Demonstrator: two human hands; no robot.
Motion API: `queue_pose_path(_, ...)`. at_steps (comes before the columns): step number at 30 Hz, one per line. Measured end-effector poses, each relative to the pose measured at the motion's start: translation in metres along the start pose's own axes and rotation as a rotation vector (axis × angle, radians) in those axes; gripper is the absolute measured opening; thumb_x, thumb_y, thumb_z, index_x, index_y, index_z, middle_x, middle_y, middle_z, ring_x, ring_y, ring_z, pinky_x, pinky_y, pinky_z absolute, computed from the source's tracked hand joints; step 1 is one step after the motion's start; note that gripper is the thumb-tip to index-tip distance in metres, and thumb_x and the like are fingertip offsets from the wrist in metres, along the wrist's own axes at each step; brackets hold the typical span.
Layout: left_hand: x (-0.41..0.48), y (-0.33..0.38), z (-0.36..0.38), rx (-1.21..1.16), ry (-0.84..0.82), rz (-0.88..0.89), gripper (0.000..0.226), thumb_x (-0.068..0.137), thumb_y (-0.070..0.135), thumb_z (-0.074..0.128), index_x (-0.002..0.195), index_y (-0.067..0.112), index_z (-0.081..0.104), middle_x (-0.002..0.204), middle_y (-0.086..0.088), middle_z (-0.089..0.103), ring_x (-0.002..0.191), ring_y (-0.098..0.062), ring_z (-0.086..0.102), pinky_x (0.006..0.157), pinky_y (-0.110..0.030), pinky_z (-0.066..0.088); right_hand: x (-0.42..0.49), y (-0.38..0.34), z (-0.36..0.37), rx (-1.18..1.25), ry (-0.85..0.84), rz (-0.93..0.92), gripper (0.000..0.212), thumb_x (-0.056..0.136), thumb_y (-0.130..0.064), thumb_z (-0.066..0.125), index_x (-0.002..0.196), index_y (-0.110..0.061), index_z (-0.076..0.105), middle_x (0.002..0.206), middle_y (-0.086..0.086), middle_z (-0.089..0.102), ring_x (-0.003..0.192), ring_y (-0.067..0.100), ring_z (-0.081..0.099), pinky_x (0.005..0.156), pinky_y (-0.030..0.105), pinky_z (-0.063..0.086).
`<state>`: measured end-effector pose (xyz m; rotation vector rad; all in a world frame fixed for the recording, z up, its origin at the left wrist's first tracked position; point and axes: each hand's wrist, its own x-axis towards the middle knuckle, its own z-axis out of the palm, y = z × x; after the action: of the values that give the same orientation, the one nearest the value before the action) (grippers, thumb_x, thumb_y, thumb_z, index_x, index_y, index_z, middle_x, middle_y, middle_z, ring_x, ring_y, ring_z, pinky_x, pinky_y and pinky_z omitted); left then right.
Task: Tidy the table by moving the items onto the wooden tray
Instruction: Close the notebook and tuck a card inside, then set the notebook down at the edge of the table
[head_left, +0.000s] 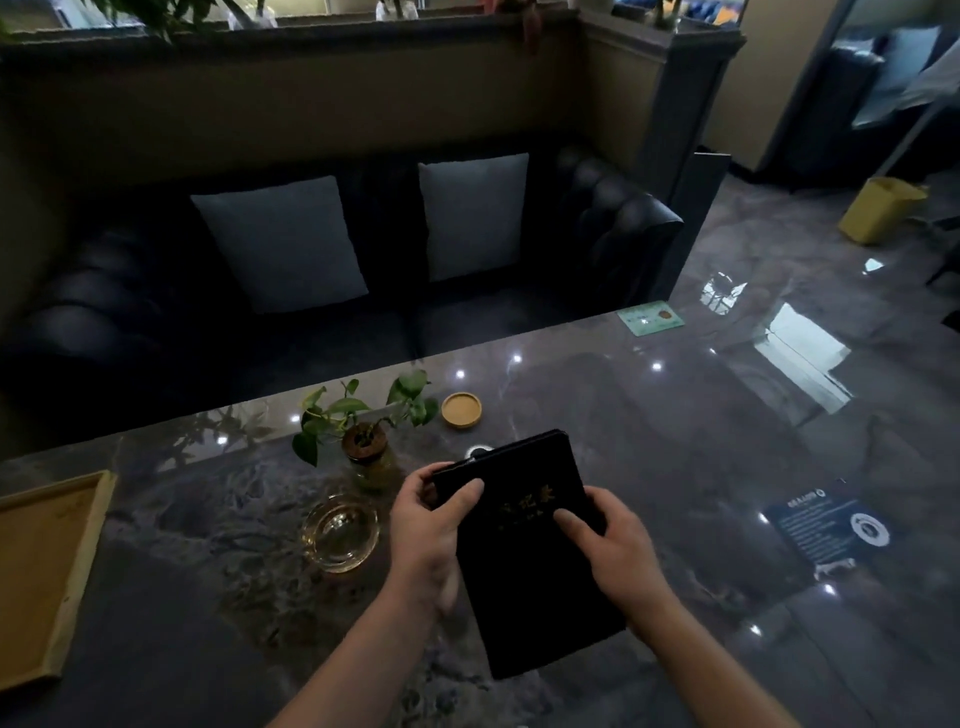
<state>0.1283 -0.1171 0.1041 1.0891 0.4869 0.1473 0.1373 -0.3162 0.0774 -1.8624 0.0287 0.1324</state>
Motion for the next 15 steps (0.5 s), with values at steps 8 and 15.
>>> queue_pose_path(8,-0.016,-0.067,0.015,0.939,-0.448,0.411,0.047,0.083,0.027,0.067,0.128,0.020,0.057,0.118,0.004,0.062,0.108,-0.011,0.061,0.091,-0.030,0.051,-0.004,0.051,-0.087,0.163,0.278,0.139,0.010,0.096,-0.025,0.062,0.097,-0.026,0.073,0.092,0.002,0.077,0.084,0.020,0.074,0.069,0.034,0.060)
queue_pose_path(15,-0.007,-0.144,0.026,1.650,-0.827,0.701,0.043,0.079,0.031,0.055,0.119,0.016,0.058,0.125,-0.011,0.060,0.118,-0.031,0.057,0.096,-0.039,0.051,0.031,0.098,-0.156,0.112,0.446,0.344,0.016,0.095,-0.033,0.062,0.096,-0.021,0.072,0.091,0.007,0.077,0.084,0.028,0.074,0.069,0.041,0.059)
